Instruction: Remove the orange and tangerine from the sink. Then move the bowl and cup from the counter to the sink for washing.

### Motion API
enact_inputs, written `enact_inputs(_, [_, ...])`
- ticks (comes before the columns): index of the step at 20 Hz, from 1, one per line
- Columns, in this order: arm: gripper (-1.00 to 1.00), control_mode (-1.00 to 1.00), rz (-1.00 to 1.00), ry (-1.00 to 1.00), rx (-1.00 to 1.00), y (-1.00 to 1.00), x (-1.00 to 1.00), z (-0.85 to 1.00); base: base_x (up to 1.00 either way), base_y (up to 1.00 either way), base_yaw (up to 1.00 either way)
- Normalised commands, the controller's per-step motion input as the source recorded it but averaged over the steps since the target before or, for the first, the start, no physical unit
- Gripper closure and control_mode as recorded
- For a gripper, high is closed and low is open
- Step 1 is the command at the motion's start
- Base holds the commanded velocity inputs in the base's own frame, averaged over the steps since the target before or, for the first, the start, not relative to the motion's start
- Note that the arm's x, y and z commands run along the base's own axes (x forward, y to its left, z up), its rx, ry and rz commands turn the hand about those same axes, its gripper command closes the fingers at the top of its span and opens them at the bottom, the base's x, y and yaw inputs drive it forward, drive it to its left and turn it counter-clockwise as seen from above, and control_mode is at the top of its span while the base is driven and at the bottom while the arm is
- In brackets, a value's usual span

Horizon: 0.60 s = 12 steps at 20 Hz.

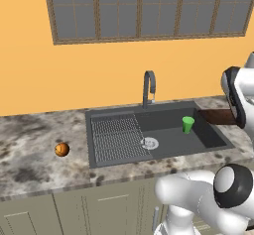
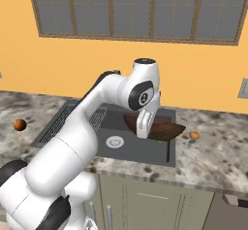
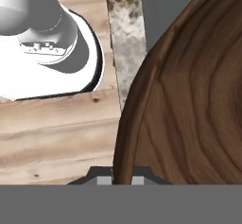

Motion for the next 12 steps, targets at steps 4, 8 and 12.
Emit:
enact_inputs(4, [1.00,-1.00,0.13,0.00,0.13,0.23,0.13,0.00,0.00,0.00,0.00])
enact_inputs(8, [1.00,-1.00,0.13,0.02,0.10,0.19,0.18,-0.05,0.00,0.00,0.00])
enact_inputs(12, [1.00,-1.00,0.12,0.00,0.03,0.20,0.26,-0.07,0.00,0.00,0.00])
